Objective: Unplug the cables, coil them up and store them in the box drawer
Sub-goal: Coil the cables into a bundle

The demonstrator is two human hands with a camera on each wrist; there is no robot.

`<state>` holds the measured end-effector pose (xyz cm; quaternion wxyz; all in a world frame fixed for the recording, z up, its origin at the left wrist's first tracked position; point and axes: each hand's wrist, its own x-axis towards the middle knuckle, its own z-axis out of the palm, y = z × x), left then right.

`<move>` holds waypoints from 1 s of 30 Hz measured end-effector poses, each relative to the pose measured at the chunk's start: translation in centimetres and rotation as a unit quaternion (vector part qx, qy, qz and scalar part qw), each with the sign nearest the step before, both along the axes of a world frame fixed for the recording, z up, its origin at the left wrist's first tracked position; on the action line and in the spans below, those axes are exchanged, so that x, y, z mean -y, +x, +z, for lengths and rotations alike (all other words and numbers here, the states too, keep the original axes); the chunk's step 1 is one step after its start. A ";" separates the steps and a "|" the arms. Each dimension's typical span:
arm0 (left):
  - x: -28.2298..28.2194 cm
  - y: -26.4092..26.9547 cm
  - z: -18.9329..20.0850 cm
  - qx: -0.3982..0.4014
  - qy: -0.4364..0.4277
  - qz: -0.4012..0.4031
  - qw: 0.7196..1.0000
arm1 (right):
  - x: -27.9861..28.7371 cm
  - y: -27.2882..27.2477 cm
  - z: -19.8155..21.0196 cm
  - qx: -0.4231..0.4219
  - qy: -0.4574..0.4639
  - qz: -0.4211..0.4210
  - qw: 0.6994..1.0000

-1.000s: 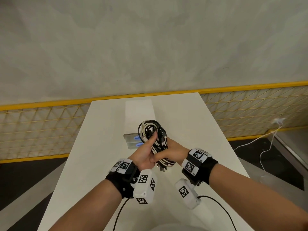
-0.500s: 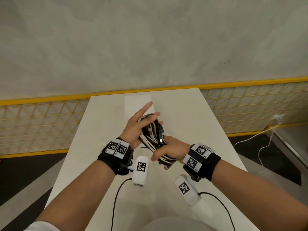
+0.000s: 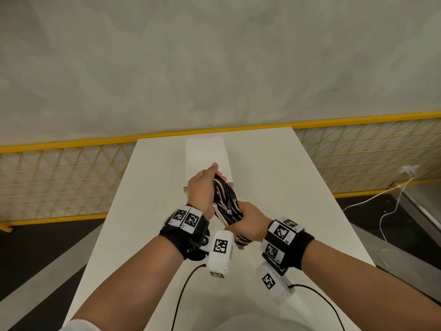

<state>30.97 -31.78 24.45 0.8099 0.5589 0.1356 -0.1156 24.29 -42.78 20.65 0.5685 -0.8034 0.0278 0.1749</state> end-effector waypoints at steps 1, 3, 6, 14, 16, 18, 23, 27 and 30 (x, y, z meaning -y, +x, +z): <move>0.1 0.1 -0.1 -0.004 0.000 0.021 1.000 | -0.1 0.2 -0.1 0.013 -0.019 0.001 1.000; 0.0 0.4 -0.2 -0.012 0.002 0.049 0.999 | -0.3 0.5 -0.3 0.038 -0.061 0.007 0.997; -0.2 1.1 -0.7 -0.030 0.013 0.042 0.999 | -0.4 0.8 -0.3 0.035 -0.077 0.004 0.996; -1.5 2.2 -1.0 -0.064 0.029 -0.103 0.992 | 0.1 1.5 0.7 -0.089 0.045 -0.013 0.995; -2.1 2.3 -1.4 -0.096 -0.043 -0.143 0.984 | 0.4 1.7 0.6 -0.104 0.047 -0.010 0.993; -2.8 2.5 -2.5 -0.135 -0.170 -0.125 0.968 | 0.7 1.9 0.7 -0.116 0.051 -0.014 0.992; -3.1 3.4 -8.2 -0.224 -0.193 0.065 0.953 | 2.1 2.7 2.2 -0.116 0.065 -0.028 0.991; -1.6 3.3 -11.6 -0.265 -0.100 0.106 0.953 | 3.3 4.0 4.2 -0.087 0.065 -0.027 0.994; -0.7 4.1 -12.4 -0.275 -0.109 0.111 0.949 | 4.0 4.4 5.0 -0.076 0.077 -0.028 0.994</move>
